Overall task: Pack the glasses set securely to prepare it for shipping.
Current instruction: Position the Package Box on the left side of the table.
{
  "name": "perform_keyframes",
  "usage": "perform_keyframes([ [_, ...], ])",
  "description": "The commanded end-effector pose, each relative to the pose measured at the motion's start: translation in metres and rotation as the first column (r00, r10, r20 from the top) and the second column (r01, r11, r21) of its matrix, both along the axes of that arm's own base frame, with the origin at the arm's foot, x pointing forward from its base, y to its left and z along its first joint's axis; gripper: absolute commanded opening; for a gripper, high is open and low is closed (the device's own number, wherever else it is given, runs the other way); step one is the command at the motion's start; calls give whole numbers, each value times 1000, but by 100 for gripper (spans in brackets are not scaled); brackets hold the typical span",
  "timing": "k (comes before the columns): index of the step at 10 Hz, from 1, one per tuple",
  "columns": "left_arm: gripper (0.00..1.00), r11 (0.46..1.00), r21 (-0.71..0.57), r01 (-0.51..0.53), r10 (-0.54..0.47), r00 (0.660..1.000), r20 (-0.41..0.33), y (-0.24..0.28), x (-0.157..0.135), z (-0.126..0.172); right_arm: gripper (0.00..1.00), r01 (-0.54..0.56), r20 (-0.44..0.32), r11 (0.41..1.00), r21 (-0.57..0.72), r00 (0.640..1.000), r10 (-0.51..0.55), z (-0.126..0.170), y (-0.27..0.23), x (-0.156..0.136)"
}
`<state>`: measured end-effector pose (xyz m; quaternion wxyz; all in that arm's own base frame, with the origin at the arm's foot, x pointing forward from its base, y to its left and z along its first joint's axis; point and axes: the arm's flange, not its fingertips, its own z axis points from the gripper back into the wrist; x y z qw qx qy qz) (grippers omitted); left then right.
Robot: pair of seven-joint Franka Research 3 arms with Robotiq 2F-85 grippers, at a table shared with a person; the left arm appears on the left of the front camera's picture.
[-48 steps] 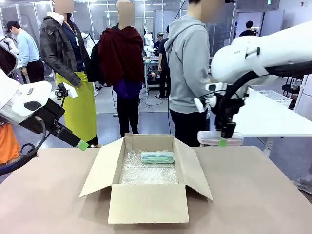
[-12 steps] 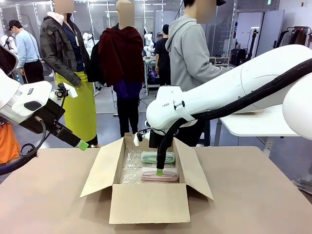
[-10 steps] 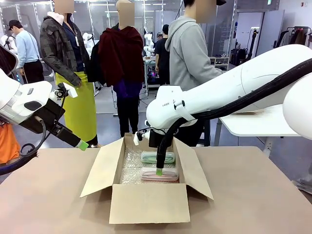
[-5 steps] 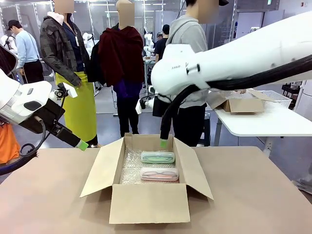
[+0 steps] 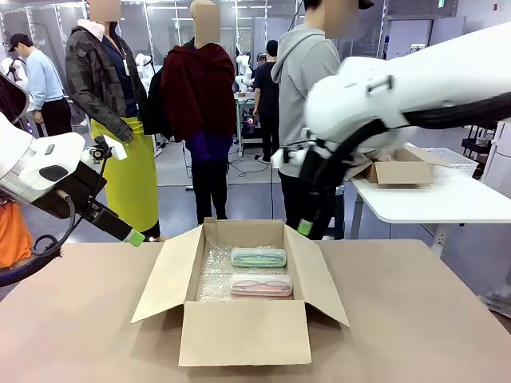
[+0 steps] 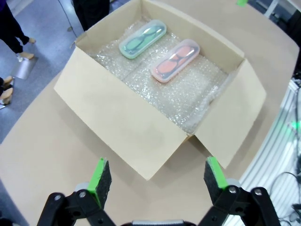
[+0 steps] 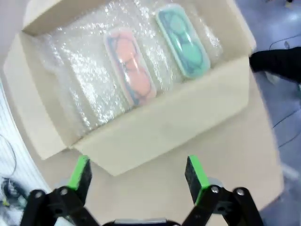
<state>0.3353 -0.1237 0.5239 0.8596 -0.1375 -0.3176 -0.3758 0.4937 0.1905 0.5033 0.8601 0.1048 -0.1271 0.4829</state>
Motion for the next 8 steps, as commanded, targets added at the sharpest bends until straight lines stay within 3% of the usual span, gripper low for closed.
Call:
perform_keyframes([
  [1,100,1000,-11,8,-8,1000,-2,2,-1,0,100,184,77,969,164,977,-199,-20,-61,-66],
  [3,100,1000,-11,8,-8,1000,-2,2,-1,0,100,261,76,929,262,954,-289,-30,-109,-97],
  [4,100,1000,-11,8,-8,1000,-2,2,-1,0,100,203,61,936,288,971,-229,-32,-127,-108],
  [6,100,1000,-11,8,-8,1000,-2,2,-1,0,100,169,106,935,311,972,-211,-28,-153,-123],
  [8,100,1000,-11,8,-8,1000,-2,2,-1,0,100,122,163,955,271,972,-170,-30,-154,-116],
])
